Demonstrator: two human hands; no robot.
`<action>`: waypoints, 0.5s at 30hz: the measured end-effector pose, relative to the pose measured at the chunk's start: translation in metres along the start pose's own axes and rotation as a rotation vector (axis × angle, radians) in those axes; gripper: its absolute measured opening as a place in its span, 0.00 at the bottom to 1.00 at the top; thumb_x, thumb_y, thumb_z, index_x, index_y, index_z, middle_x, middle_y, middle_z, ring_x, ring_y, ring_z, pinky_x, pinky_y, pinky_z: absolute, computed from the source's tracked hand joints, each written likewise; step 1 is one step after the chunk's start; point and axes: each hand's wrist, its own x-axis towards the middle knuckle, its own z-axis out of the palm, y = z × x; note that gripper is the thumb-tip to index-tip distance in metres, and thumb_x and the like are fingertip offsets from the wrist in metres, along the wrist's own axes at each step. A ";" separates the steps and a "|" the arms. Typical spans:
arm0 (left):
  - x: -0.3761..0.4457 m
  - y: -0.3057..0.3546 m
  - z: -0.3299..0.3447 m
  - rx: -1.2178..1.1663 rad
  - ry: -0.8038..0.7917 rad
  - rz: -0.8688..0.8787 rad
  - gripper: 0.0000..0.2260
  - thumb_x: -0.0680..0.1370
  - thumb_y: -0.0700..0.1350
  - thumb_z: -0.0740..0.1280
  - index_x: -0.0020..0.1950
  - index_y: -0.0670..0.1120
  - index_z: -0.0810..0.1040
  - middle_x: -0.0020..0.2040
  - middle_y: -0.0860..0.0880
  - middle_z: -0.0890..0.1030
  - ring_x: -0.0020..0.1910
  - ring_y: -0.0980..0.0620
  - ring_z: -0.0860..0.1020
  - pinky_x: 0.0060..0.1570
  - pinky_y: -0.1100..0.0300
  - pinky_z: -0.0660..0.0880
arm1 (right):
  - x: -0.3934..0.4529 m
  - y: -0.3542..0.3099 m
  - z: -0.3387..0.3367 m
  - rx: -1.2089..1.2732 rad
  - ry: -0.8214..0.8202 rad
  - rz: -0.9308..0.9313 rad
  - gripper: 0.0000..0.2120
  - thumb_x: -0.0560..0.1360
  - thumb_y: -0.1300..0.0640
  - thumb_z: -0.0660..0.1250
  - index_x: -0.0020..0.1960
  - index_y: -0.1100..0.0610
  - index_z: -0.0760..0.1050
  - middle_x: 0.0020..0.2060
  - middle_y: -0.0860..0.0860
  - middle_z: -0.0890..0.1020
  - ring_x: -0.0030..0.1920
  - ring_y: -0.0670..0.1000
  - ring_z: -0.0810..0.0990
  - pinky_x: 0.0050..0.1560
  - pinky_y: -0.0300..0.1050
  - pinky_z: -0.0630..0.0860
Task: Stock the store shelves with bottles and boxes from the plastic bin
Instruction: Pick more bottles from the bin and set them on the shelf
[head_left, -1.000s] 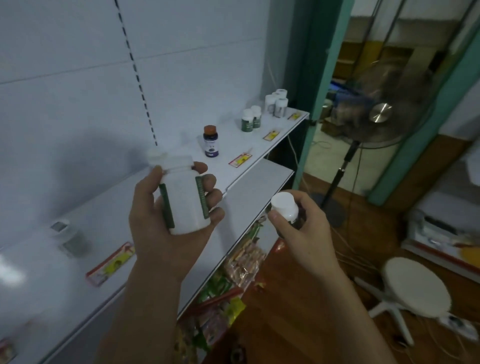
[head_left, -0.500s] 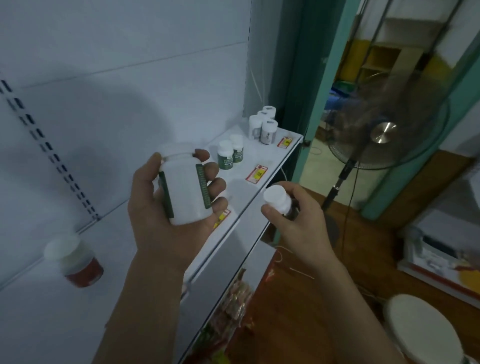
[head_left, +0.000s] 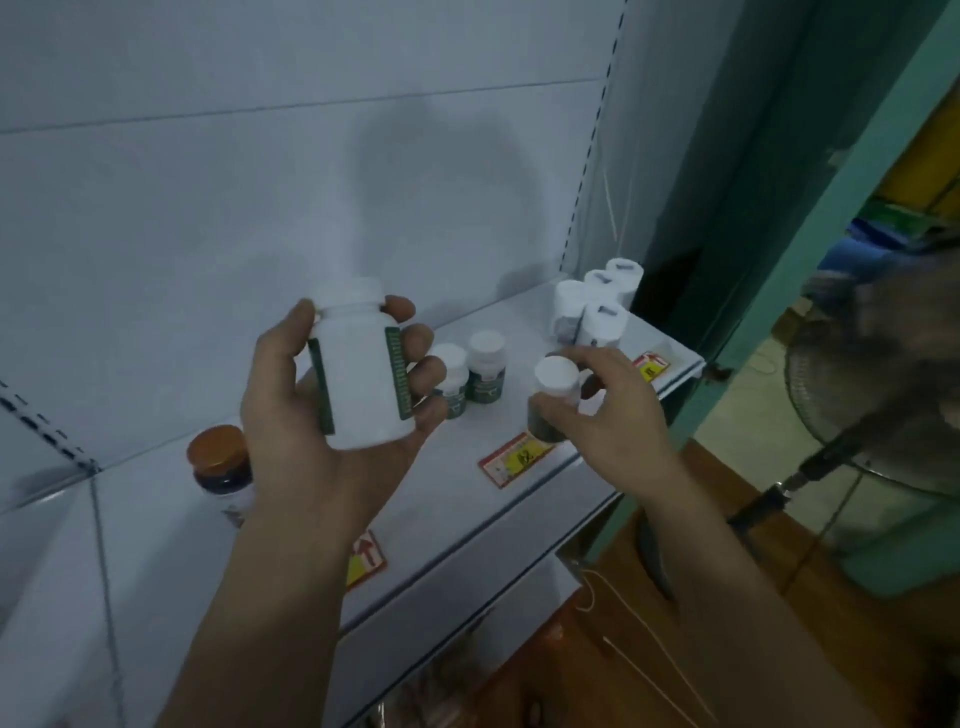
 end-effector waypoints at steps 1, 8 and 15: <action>0.008 -0.008 0.006 0.013 0.021 0.012 0.20 0.76 0.59 0.59 0.49 0.43 0.81 0.42 0.46 0.76 0.38 0.50 0.72 0.36 0.60 0.69 | 0.018 0.007 -0.008 -0.032 -0.087 -0.010 0.17 0.72 0.53 0.77 0.57 0.46 0.75 0.49 0.36 0.75 0.48 0.36 0.74 0.43 0.26 0.67; 0.042 -0.044 0.034 0.024 0.095 0.122 0.20 0.77 0.59 0.57 0.52 0.44 0.78 0.43 0.47 0.73 0.39 0.50 0.69 0.39 0.58 0.66 | 0.127 0.030 -0.029 -0.251 -0.533 -0.262 0.15 0.70 0.52 0.77 0.54 0.48 0.77 0.46 0.41 0.79 0.45 0.41 0.78 0.41 0.37 0.72; 0.050 -0.058 0.044 0.071 0.167 0.187 0.21 0.77 0.59 0.56 0.51 0.44 0.78 0.42 0.47 0.74 0.39 0.50 0.70 0.39 0.58 0.66 | 0.172 0.030 -0.010 -0.391 -0.724 -0.388 0.17 0.68 0.51 0.78 0.54 0.52 0.79 0.48 0.47 0.81 0.47 0.49 0.78 0.46 0.46 0.75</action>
